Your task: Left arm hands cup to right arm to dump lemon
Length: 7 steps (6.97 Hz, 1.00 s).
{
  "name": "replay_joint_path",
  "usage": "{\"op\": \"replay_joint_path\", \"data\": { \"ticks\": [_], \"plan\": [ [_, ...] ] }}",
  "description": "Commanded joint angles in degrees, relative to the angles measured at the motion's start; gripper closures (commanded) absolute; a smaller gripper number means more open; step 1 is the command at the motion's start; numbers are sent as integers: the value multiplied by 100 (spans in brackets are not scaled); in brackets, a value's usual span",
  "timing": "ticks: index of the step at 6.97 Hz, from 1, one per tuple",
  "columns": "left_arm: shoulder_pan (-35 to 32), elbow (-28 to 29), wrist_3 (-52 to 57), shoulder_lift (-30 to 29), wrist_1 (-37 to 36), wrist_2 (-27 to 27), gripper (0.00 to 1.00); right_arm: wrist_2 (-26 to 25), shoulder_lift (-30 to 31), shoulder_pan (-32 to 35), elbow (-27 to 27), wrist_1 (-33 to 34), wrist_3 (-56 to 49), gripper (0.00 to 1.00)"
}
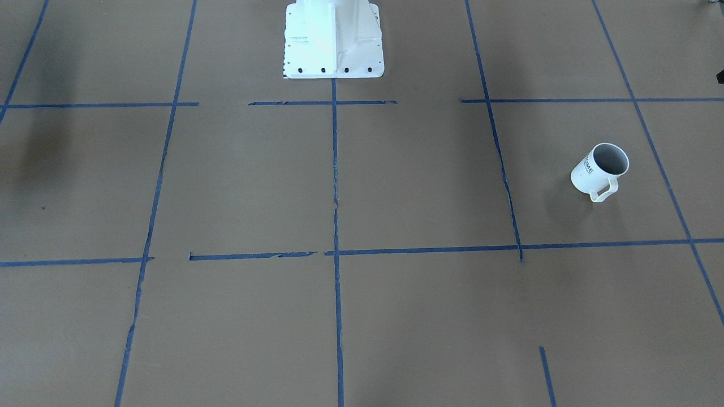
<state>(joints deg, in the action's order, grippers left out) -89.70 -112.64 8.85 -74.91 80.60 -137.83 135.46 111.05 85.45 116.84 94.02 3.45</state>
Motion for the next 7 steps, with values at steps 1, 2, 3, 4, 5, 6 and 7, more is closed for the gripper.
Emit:
{"op": "replay_joint_path", "data": {
  "ticks": [1, 2, 3, 4, 5, 6, 7],
  "plan": [
    [345, 14, -50, -49, 52, -164, 0, 7, 4, -20, -29, -407, 59, 0],
    [679, 75, -320, -120, 244, -218, 0, 7, 30, -28, -81, -811, 77, 0],
    [873, 293, -819, -320, 715, -201, 0, 16, 39, -55, -117, -841, 51, 0],
    [1389, 513, -1763, -531, 1155, -157, 0, 33, 31, -98, -126, -876, 68, 0],
    [1533, 802, -2582, -794, 1438, -157, 0, 42, 30, -142, -126, -876, 60, 0],
    [1770, 1145, -2721, -1041, 1667, -148, 0, 120, 30, -204, -126, -885, 77, 0],
    [1911, 1400, -2748, -1243, 1878, -104, 0, 173, 13, -265, -126, -885, 51, 0]
  ]
}}
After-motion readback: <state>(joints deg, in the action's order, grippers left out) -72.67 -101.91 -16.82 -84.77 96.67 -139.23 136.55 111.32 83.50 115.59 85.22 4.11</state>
